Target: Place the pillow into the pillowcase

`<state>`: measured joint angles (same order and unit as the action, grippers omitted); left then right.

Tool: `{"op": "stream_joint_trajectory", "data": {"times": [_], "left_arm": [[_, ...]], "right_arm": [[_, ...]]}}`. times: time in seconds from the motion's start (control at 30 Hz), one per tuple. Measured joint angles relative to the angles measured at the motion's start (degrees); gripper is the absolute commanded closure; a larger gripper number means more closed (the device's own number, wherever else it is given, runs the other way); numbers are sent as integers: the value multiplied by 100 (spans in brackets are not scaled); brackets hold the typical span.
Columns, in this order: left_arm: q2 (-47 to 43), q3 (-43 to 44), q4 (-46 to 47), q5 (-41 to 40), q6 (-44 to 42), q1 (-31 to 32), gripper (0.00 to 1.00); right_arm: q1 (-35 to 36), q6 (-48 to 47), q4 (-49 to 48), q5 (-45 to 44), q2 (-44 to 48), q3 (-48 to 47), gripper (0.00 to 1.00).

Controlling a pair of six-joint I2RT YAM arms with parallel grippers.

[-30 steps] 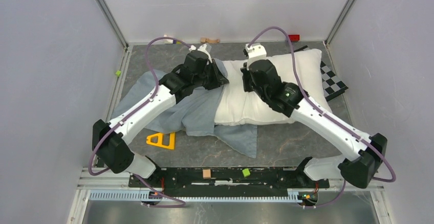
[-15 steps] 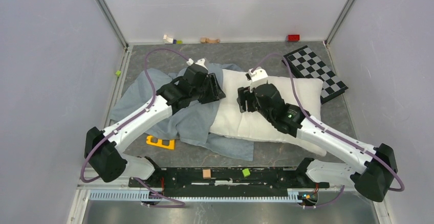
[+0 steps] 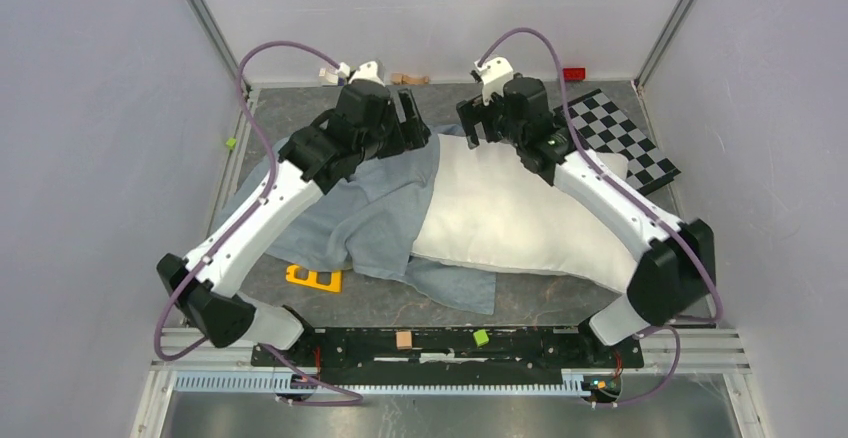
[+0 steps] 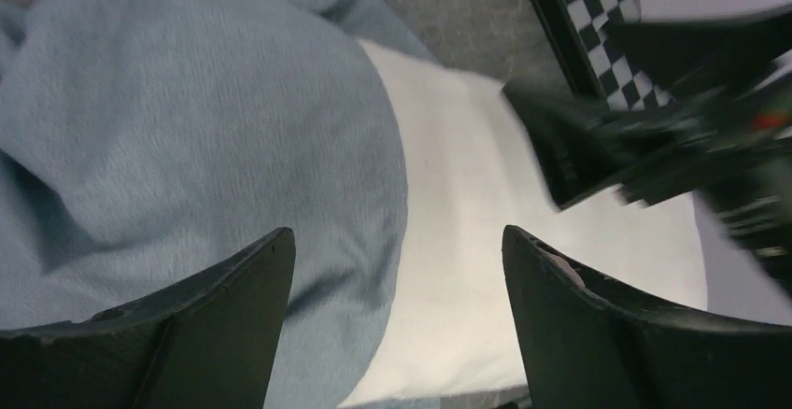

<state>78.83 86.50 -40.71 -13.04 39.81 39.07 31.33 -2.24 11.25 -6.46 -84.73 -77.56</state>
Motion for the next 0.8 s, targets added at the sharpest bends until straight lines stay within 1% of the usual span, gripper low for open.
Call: {"op": "stream_joint_trajectory", "data": {"times": [0.07,0.13,0.17,0.2,0.3,0.33,0.37,0.47,0.57,0.63,0.7,0.8], "left_arm": [[372,514,-96,-26,-103,-133,8],[763,931,-162,-42,-212,-216,7],[994,1134,-181,-50,-271,-243,7],[1224,1290,-201,-66,-328,-251,7],[1843,1565,-304,-173,-459,-245,7],[2081,1641,-339,-203,-503,-240,7],[2308,1698,-372,-225,-538,-240,8],[3005,1784,-479,-236,-614,-234,8],[3338,1777,-616,-214,-647,-219,9],[3405,1773,-654,-214,-669,-186,14],[3394,1773,-662,-256,-702,-164,25],[3386,1773,-704,-374,-802,-142,50]], "right_arm": [[-177,-96,-9,168,-424,68,2],[-236,-107,-50,356,-579,396,6],[-240,-92,-94,490,-590,680,12],[-234,-63,-151,577,-588,909,20],[-208,168,-817,804,-450,1705,69],[-197,310,-1139,835,-321,2011,89],[-186,354,-1353,837,-195,2227,99],[-35,627,-2116,625,332,2927,100],[232,741,-2616,273,708,3418,100],[444,756,-2815,-44,850,3630,100],[629,745,-2881,-361,909,3713,100],[894,706,-2900,-791,1008,3735,100]]}}
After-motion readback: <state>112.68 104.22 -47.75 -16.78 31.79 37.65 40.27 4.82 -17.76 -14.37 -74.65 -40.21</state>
